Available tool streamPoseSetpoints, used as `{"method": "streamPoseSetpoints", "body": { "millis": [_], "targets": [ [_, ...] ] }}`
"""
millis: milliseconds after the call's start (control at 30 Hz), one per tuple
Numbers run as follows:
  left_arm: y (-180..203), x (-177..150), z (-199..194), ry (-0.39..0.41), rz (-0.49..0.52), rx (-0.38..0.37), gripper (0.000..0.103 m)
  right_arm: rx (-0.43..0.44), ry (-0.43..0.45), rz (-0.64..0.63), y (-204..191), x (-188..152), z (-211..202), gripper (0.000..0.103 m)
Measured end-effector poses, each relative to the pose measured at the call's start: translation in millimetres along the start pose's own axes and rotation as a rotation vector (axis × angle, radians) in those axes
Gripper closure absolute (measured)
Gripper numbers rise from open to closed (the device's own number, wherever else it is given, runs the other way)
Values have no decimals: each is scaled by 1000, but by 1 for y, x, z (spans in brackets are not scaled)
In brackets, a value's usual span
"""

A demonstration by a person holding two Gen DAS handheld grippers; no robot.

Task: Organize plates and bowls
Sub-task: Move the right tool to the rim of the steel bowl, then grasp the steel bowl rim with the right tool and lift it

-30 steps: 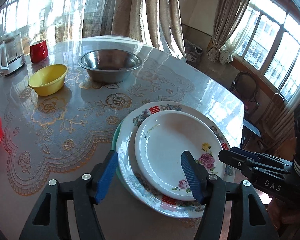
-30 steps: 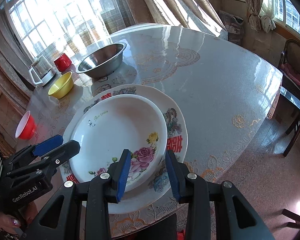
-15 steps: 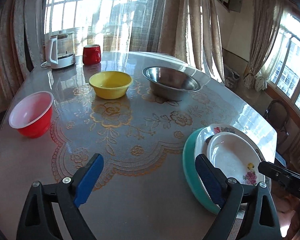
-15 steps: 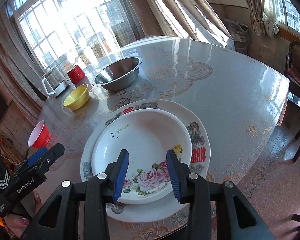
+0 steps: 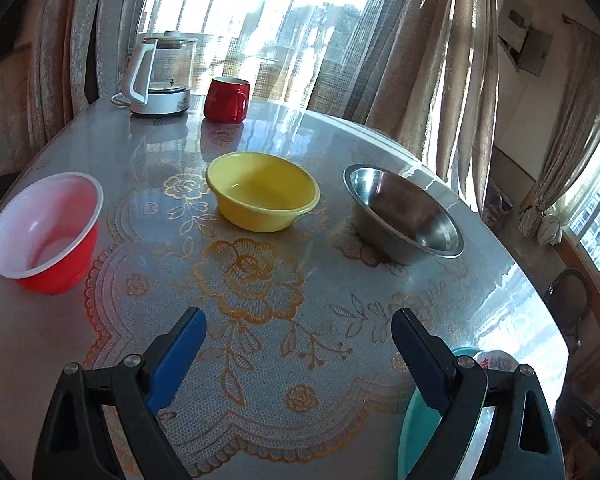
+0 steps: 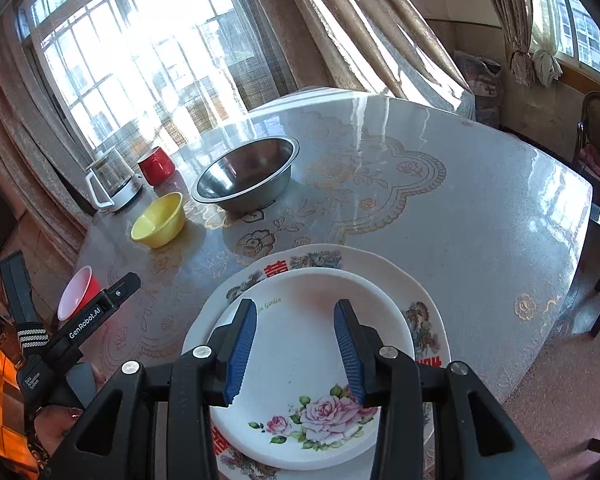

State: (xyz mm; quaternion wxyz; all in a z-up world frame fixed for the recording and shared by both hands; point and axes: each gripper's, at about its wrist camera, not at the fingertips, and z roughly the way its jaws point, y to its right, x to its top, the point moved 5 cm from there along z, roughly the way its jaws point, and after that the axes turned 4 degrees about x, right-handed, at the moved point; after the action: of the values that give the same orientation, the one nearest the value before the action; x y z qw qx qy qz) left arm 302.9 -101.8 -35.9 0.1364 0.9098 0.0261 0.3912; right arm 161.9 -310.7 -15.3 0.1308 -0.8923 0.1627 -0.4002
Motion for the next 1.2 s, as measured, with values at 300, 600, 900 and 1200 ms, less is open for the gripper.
{"method": "streamPoseSetpoints", "body": {
  "millis": [300, 600, 900, 1200],
  "targets": [
    [24, 28, 23, 38, 88, -126, 9, -23, 10, -14, -2, 44, 19, 50],
    [16, 47, 40, 51, 103, -183, 8, -25, -49, 43, -8, 97, 82, 46],
    [10, 47, 46, 37, 60, -214, 4, -40, -109, 106, -5, 122, 144, 46],
    [14, 42, 52, 14, 71, -218, 2, -14, -185, 246, 13, 121, 198, 49]
  ]
}}
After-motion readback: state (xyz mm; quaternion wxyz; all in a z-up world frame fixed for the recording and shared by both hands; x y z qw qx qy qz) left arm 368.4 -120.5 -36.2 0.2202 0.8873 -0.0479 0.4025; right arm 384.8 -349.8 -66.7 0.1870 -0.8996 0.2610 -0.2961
